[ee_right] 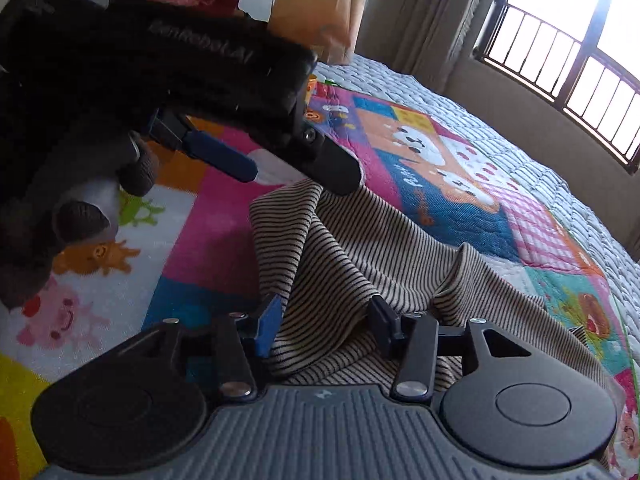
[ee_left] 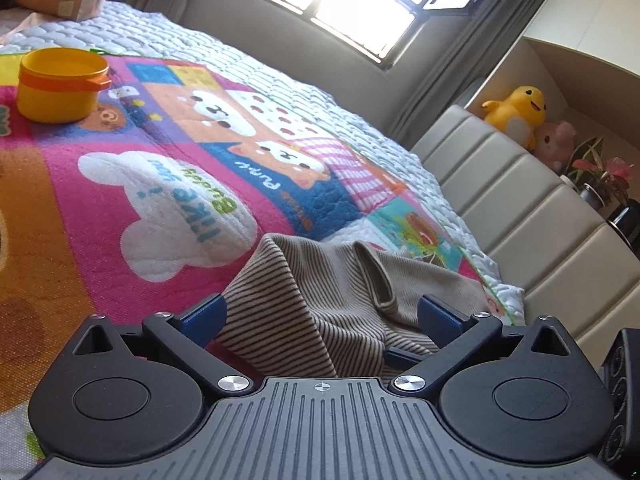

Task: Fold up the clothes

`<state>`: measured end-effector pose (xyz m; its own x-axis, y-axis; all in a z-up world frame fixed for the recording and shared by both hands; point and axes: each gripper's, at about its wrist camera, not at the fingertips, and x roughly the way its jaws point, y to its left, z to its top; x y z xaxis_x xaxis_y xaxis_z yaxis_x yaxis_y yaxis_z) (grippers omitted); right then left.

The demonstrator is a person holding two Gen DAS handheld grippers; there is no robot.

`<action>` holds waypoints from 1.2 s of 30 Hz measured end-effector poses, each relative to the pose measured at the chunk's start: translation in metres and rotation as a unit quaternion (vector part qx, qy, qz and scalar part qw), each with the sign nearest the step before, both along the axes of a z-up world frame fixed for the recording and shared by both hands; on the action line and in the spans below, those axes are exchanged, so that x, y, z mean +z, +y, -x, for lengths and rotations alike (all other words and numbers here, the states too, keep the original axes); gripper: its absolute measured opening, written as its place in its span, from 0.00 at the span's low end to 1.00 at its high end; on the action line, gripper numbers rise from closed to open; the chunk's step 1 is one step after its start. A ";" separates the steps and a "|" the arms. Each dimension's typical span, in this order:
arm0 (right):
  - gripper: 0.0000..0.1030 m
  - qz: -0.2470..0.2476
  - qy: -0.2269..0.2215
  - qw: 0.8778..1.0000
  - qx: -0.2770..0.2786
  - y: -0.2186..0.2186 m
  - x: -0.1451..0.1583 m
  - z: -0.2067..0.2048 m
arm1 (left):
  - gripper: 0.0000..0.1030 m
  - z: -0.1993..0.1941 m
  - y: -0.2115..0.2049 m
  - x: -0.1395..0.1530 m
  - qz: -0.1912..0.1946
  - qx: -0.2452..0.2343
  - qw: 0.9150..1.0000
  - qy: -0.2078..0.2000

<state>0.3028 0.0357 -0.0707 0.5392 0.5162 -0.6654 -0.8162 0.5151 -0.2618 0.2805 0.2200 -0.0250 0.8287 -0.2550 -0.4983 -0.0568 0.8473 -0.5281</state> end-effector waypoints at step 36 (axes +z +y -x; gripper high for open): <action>0.46 -0.188 -0.029 0.905 -0.381 -0.253 0.055 -0.172 | 1.00 -0.010 -0.039 -0.020 -0.042 -0.040 0.998 0.012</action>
<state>0.4744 -0.2175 -0.0152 0.8619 0.1645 -0.4796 -0.1776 0.9839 0.0183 0.2910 0.1815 -0.0454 0.7948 -0.2769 -0.5400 0.0020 0.8910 -0.4540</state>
